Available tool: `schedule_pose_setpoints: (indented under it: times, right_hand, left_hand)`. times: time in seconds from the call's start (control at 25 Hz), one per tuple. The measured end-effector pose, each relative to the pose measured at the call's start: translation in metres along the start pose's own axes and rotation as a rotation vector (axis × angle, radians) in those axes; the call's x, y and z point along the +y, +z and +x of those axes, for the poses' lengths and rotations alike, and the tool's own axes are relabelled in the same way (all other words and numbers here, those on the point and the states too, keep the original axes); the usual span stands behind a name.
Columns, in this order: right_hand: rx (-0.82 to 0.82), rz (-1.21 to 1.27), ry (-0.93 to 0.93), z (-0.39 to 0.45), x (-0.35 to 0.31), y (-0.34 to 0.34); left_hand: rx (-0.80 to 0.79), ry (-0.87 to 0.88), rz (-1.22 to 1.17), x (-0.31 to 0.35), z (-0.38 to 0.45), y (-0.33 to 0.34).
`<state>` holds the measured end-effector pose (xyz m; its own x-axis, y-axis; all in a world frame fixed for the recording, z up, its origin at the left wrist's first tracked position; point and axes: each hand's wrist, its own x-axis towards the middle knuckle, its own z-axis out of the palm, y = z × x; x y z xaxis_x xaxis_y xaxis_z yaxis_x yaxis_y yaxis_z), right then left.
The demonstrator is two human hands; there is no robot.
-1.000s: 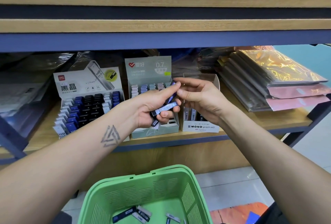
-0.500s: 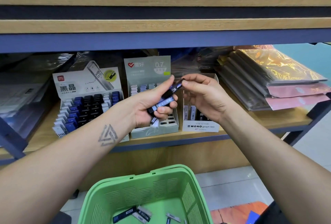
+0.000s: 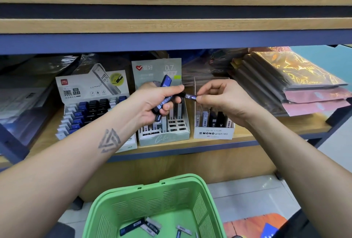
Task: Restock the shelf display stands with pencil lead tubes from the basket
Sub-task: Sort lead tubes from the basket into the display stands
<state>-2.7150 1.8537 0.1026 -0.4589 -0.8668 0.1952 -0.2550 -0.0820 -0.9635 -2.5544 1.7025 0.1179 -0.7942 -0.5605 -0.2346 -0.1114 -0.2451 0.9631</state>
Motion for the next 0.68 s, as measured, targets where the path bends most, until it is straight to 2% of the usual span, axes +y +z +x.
schedule_pose_setpoints:
  times: [0.08,0.24,0.32,0.4,0.48,0.56,0.68]
  right_hand:
    - [-0.056,-0.236,-0.079,-0.003,-0.007,0.001]
    - [-0.127,-0.504,-0.175,-0.002,-0.017,0.006]
    - [-0.034,-0.672,-0.183,0.000,-0.016,-0.005]
    - [0.185,-0.830,-0.177,0.002,-0.012,-0.023]
    - [0.346,-0.867,-0.167,0.004,-0.004,-0.036]
    - [0.395,-0.900,-0.175,0.008,0.003,-0.041]
    - [0.370,-0.936,-0.174,0.013,0.012,-0.041]
  left_hand:
    - [0.022,0.084,0.084,-0.001,0.000,0.005]
    - [-0.009,0.131,0.127,-0.005,0.000,0.021]
    - [-0.015,0.113,0.092,-0.004,0.002,0.023]
    - [-0.017,0.097,0.070,-0.002,0.003,0.020]
    - [-0.023,0.085,0.066,-0.001,0.003,0.017]
    - [-0.019,0.075,0.074,-0.003,0.003,0.017]
    - [-0.012,0.064,0.075,-0.004,0.003,0.018]
